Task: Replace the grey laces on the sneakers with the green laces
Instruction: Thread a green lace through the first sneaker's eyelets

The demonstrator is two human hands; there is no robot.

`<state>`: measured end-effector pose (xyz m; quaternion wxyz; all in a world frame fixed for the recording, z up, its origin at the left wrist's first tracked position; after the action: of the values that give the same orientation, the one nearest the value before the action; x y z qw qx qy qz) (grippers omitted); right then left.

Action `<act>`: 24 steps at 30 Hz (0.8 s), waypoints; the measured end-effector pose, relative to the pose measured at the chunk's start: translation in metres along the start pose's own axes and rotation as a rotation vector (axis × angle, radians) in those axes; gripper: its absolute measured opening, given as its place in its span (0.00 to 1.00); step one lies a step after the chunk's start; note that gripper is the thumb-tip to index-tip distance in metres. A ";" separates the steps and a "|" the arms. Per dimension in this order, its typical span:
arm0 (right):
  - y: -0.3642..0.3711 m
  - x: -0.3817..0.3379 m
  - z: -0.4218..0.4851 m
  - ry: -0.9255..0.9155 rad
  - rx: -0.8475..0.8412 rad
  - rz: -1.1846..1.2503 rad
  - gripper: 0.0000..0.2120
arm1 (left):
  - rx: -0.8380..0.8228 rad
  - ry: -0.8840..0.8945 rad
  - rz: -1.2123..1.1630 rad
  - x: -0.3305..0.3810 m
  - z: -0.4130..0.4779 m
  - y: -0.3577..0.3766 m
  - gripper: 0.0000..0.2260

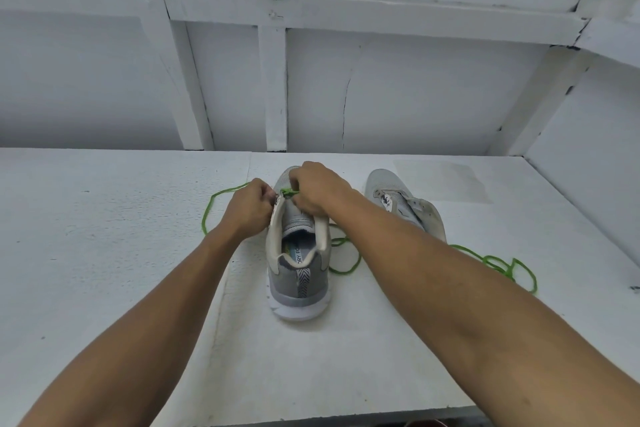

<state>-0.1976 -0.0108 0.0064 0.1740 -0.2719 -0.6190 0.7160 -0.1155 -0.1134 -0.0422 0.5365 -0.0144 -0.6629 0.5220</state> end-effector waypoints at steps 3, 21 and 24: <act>0.002 0.003 0.002 0.056 -0.017 -0.001 0.12 | 0.000 0.014 0.000 0.001 0.000 0.000 0.07; 0.003 0.027 -0.004 0.344 0.065 0.347 0.17 | 0.004 -0.208 -0.427 -0.028 -0.008 0.012 0.13; 0.003 0.026 -0.004 0.321 0.050 0.297 0.16 | -0.052 -0.271 -0.598 -0.037 -0.005 0.017 0.16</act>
<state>-0.2159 0.0068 -0.0013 0.1697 -0.4661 -0.5187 0.6964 -0.1053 -0.1237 -0.0800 0.5725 0.2368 -0.7163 0.3211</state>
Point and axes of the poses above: each hand's wrist, its own z-axis towards the middle knuckle, its own y-axis out of the palm, x = y × z, the point moved 5 cm from there along z, towards the middle knuckle, and after that the axes turned 6 degrees about x, right-handed, at the moved point
